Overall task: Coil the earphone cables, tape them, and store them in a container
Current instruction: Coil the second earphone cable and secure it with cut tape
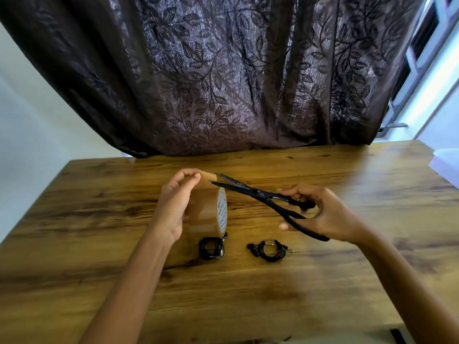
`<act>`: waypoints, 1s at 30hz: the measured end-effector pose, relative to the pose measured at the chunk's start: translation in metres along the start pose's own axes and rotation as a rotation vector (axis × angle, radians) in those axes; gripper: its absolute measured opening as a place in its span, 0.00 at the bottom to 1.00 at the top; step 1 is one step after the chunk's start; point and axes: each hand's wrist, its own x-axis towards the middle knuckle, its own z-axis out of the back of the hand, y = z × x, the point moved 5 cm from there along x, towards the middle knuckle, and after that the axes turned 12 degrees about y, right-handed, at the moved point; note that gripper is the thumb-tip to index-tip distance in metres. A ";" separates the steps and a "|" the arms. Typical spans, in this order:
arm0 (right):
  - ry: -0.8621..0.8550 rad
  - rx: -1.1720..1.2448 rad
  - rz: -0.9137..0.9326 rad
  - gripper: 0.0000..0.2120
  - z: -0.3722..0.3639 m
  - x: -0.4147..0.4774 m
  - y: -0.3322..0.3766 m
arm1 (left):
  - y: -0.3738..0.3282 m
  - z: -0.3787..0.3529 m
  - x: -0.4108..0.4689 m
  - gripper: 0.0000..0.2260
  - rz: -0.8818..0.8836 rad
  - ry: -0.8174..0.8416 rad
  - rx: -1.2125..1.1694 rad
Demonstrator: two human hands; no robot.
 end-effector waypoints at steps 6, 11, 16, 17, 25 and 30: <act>0.070 -0.092 -0.011 0.29 0.003 0.011 0.010 | -0.002 -0.004 -0.004 0.07 0.013 0.052 -0.005; 0.082 -0.117 -0.006 0.28 0.007 0.016 0.017 | -0.005 -0.003 -0.006 0.08 0.012 0.075 -0.002; 0.090 -0.148 0.002 0.31 0.006 0.020 0.023 | -0.005 -0.004 -0.007 0.08 0.020 0.097 0.009; 0.089 -0.153 0.006 0.31 0.005 0.020 0.024 | -0.005 -0.004 -0.007 0.08 0.020 0.097 0.011; 0.077 -0.178 0.001 0.33 0.006 0.023 0.030 | -0.005 -0.008 -0.008 0.08 0.026 0.112 0.024; 0.056 -0.180 -0.013 0.32 0.008 0.023 0.030 | -0.005 -0.008 -0.007 0.08 0.030 0.108 0.019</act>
